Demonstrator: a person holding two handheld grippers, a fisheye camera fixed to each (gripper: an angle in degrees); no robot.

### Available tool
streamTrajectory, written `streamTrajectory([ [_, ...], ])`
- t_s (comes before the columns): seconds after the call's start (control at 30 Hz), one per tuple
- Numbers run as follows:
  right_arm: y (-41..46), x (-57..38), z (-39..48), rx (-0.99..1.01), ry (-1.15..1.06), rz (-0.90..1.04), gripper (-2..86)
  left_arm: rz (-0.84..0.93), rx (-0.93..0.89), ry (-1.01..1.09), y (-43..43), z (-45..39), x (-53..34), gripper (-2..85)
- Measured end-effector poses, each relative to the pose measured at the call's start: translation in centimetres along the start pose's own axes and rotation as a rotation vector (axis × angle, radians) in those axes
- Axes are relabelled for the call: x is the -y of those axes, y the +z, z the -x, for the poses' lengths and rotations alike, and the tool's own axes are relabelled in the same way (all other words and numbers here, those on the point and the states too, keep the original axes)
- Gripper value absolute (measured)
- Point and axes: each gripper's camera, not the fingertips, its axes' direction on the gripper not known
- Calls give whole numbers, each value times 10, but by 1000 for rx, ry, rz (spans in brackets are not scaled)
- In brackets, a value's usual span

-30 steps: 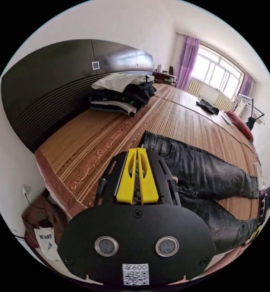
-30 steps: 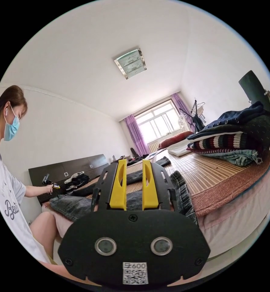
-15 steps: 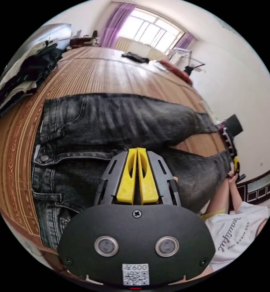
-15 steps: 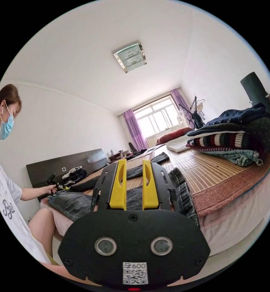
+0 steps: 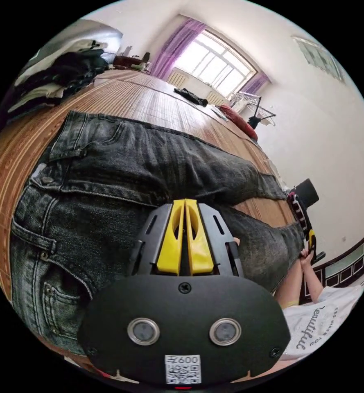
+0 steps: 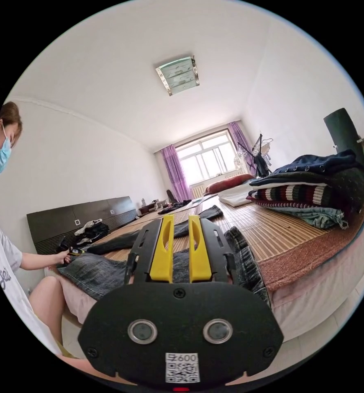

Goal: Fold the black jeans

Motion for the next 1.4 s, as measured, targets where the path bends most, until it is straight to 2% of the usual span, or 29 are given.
streamTrajectory([
  [0.1, -11, 1, 1, -5, 8, -20, 0, 51, 82, 131, 8, -60, -16, 6],
  [0.23, -26, 6, -5, 26, 59, -20, -4, 50, 302, 120, 26, -94, -26, 8],
  [0.3, -35, 9, -7, 35, 79, -28, -4, 149, 341, 135, 57, -107, -20, 5],
  [0.37, -46, 11, -10, 43, 111, -41, -4, 147, 371, 126, 61, -120, -14, 4],
  [0.43, -63, 13, -17, 50, 169, -78, -5, 123, 343, 110, 56, -133, -6, 3],
  [0.53, -90, 14, -22, 55, 212, -154, -5, -41, 296, 102, 38, -160, 1, 3],
  [0.67, -116, 22, -15, 4, 190, -201, -7, 95, 343, 102, 81, -172, 23, 2],
  [0.87, -151, 36, -12, 14, 220, -240, -7, 187, 272, -42, 123, -162, 49, 3],
  [1.07, -168, 67, -6, 32, 192, -172, -7, 270, 388, 85, 143, -202, 72, 2],
  [1.23, -195, 97, 1, 42, 177, -141, -6, 372, 284, 94, 133, -202, 104, 2],
  [1.3, -207, 108, 0, 51, 185, -145, -6, 210, 247, 58, 104, -208, 110, 1],
  [1.4, -227, 127, -3, 58, 205, -159, -6, 249, 247, 62, 118, -211, 111, 1],
])
